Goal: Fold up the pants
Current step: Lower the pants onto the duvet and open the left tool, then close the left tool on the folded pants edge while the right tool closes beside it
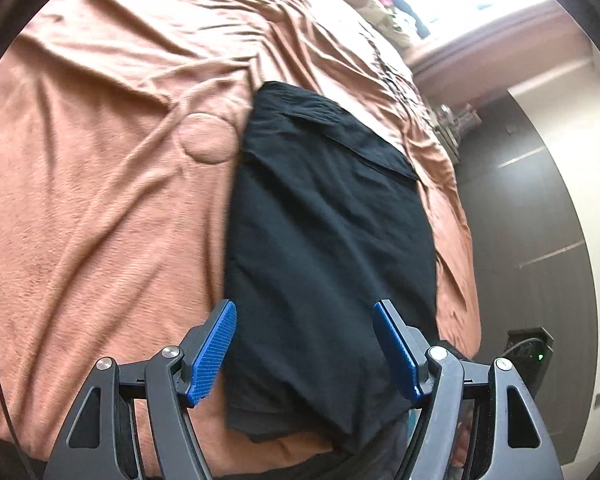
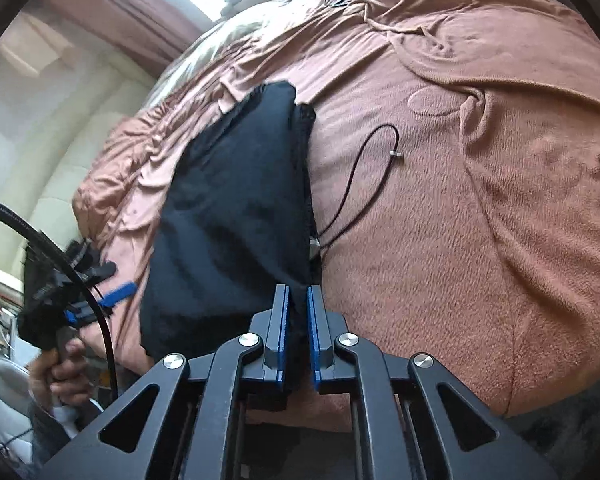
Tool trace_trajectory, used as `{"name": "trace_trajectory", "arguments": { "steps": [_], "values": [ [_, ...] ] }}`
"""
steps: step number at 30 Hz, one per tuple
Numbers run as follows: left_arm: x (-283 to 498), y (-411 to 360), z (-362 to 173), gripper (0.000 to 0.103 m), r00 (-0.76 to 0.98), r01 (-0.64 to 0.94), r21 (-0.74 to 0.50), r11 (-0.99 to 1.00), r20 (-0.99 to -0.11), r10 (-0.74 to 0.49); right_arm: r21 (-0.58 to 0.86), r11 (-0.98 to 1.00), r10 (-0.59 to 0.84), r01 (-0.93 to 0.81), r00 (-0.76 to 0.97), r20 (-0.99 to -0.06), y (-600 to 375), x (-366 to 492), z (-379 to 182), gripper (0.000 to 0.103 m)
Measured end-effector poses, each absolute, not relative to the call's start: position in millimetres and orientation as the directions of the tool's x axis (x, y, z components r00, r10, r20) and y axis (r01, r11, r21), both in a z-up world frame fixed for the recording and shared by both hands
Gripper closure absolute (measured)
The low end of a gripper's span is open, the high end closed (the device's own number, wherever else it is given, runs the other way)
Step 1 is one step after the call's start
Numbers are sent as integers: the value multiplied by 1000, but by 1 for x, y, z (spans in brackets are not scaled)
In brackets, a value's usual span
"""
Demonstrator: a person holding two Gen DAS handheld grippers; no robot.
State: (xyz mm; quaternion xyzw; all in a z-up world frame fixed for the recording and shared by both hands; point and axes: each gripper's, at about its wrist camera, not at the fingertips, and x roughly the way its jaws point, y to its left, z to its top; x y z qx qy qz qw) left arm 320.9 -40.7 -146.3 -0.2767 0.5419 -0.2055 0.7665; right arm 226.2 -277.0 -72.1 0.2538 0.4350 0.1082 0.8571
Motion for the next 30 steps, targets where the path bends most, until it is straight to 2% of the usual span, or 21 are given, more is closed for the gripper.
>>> {"name": "trace_trajectory", "arguments": {
  "steps": [3, 5, 6, 12, 18, 24, 30],
  "values": [
    [318, -36, -151, 32, 324, -3, -652, 758, -718, -616, 552, 832, 416, 44, 609, -675, -285, 231, -72, 84],
    [317, -33, -157, 32, 317, -16, -659, 752, -717, -621, 556, 830, 421, 39, 609, -672, -288, 233, -75, 67],
    [316, -32, -160, 36, 311, -21, -662, 749, -717, -624, 565, 825, 431, 34, 610, -665, -289, 234, -76, 65],
    [313, -35, -172, 51, 275, -22, -680, 733, -709, -650, 601, 798, 474, 32, 582, -660, -288, 253, -98, 64],
    [301, -39, -174, 53, 240, 2, -675, 738, -716, -656, 671, 739, 530, 60, 563, -634, -290, 264, -122, 64],
    [293, -35, -173, 85, 228, 9, -664, 748, -727, -648, 710, 701, 561, 64, 564, -606, -291, 269, -131, 71],
    [290, -22, -162, 91, 214, -4, -671, 742, -725, -654, 715, 698, 574, 44, 563, -594, -287, 263, -130, 78]
  ]
}}
